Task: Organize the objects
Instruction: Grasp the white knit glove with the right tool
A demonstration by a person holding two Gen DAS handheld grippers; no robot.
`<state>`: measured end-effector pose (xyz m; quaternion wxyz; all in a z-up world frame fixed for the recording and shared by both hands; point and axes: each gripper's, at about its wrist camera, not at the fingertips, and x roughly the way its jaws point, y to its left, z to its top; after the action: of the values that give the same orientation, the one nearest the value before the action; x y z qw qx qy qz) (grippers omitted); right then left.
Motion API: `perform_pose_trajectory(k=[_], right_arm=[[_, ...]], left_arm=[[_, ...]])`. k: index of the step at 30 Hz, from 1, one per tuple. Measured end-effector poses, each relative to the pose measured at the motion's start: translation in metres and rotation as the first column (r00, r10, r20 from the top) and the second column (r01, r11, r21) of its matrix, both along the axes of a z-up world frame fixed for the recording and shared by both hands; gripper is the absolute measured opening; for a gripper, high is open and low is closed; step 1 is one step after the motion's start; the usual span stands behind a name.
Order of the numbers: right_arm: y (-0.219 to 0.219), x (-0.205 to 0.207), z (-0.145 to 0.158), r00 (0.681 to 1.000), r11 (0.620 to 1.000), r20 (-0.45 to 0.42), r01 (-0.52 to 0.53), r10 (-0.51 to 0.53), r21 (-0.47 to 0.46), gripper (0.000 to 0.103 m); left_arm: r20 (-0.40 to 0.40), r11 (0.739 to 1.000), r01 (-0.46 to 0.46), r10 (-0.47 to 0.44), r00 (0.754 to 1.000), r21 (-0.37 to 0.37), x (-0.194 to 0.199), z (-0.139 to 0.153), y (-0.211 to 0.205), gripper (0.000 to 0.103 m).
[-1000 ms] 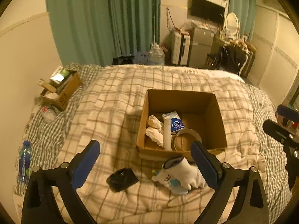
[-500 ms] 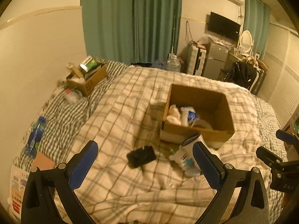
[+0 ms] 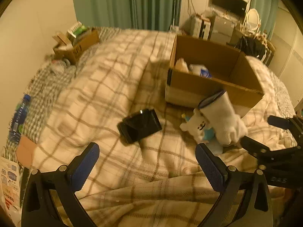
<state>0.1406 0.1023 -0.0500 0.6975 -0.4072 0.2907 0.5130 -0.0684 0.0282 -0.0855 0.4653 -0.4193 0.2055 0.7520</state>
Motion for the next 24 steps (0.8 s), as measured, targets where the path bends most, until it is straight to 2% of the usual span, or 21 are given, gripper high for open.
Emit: perform_pose_trajectory(k=[5, 6, 10, 12, 14, 19, 24], right_arm=[[0.029, 0.007, -0.032, 1.000, 0.998, 0.028, -0.002, 0.004, -0.057, 0.090], [0.035, 0.011, -0.040, 1.000, 0.997, 0.012, -0.001, 0.002, -0.080, 0.083], [0.040, 0.021, -0.055, 1.000, 0.995, -0.029, 0.009, -0.012, -0.102, 0.066], [0.033, 0.024, -0.048, 0.998, 0.997, -0.055, 0.012, -0.016, -0.073, 0.048], [0.022, 0.027, -0.034, 0.997, 0.999, -0.079, 0.017, -0.021, -0.051, 0.042], [-0.011, 0.042, -0.003, 0.997, 0.998, -0.056, 0.057, -0.059, -0.027, 0.039], [-0.020, 0.056, -0.001, 0.995, 0.996, -0.051, 0.084, -0.086, -0.040, 0.039]], left_arm=[[0.035, 0.998, 0.006, -0.004, 0.999, -0.059, -0.007, -0.020, 0.017, 0.103], [0.037, 0.998, 0.011, -0.008, 0.999, -0.067, -0.007, -0.023, 0.020, 0.103], [0.050, 0.994, 0.051, -0.047, 0.998, -0.092, -0.001, -0.031, 0.034, 0.103], [0.059, 0.993, 0.072, -0.066, 0.996, -0.093, 0.003, -0.032, 0.042, 0.103], [0.073, 0.992, 0.093, -0.087, 0.994, -0.081, 0.009, -0.031, 0.051, 0.103], [0.119, 0.988, 0.148, -0.142, 0.983, -0.042, 0.030, -0.031, 0.074, 0.103], [0.132, 0.981, 0.178, -0.168, 0.977, -0.074, 0.047, -0.047, 0.099, 0.103]])
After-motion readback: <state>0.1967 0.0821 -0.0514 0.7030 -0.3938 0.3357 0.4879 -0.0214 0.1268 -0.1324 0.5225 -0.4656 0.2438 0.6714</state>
